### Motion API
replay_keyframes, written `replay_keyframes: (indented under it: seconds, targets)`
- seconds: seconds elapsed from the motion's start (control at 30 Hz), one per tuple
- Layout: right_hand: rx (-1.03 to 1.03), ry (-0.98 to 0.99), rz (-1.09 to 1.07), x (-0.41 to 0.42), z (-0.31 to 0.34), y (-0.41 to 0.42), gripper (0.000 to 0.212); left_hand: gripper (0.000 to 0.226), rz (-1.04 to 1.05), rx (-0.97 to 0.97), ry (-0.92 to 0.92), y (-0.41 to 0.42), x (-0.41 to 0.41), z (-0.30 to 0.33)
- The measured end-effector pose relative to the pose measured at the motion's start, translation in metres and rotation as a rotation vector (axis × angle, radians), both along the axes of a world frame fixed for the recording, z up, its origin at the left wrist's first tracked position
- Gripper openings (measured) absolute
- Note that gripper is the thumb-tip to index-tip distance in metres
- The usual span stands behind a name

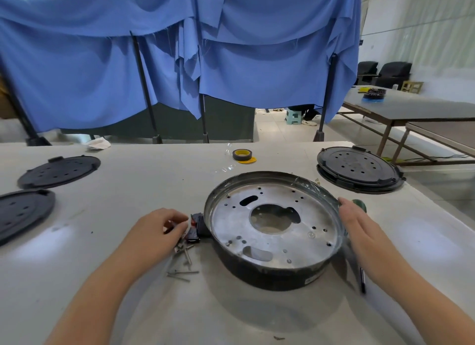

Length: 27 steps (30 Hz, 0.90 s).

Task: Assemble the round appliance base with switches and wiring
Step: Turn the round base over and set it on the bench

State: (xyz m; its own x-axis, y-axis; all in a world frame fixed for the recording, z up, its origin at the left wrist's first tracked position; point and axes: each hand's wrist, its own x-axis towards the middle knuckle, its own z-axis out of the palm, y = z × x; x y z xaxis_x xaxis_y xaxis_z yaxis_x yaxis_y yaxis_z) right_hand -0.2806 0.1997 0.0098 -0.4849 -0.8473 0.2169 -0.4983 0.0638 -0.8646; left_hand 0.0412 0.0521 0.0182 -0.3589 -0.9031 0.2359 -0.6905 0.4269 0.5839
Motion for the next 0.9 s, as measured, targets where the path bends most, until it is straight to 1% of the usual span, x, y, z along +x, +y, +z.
replay_keyframes:
  seconds: [0.03,0.13,0.23,0.33,0.43,0.53,0.6,0.7,0.77,0.9]
  targets:
    - [0.003,0.025,0.005,0.001,0.000,0.001,0.073,0.007,-0.018,-0.007,-0.031,0.001,0.001,0.001]
    - [0.011,0.062,0.011,0.002,0.000,0.002,0.074,0.018,-0.065,-0.019,-0.109,0.004,0.000,0.003]
    - [0.026,0.074,0.012,0.003,0.000,0.003,0.073,0.027,-0.051,-0.052,-0.287,0.008,-0.003,0.006]
    - [0.012,0.070,0.011,0.005,0.001,0.002,0.073,0.042,-0.011,-0.073,-0.459,0.011,-0.006,0.008]
    - [0.014,0.065,0.010,0.005,0.002,0.003,0.073,0.048,-0.005,-0.042,-0.556,0.019,-0.012,0.009]
    - [0.022,0.068,0.009,0.004,0.001,0.003,0.073,0.048,0.006,-0.004,-0.569,0.024,-0.016,0.011]
    - [0.021,0.066,0.007,0.004,0.001,0.003,0.073,0.044,0.025,-0.010,-0.572,0.025,-0.017,0.012]
    - [0.016,0.053,0.006,0.003,0.000,0.003,0.074,0.021,0.054,-0.004,-0.544,0.022,-0.016,0.012]
    - [0.015,0.053,0.004,0.003,0.000,0.003,0.074,0.010,0.058,0.030,-0.493,0.021,-0.015,0.011]
    - [0.022,0.068,0.004,0.002,0.000,0.002,0.074,0.012,0.038,0.125,-0.326,0.017,-0.009,0.009]
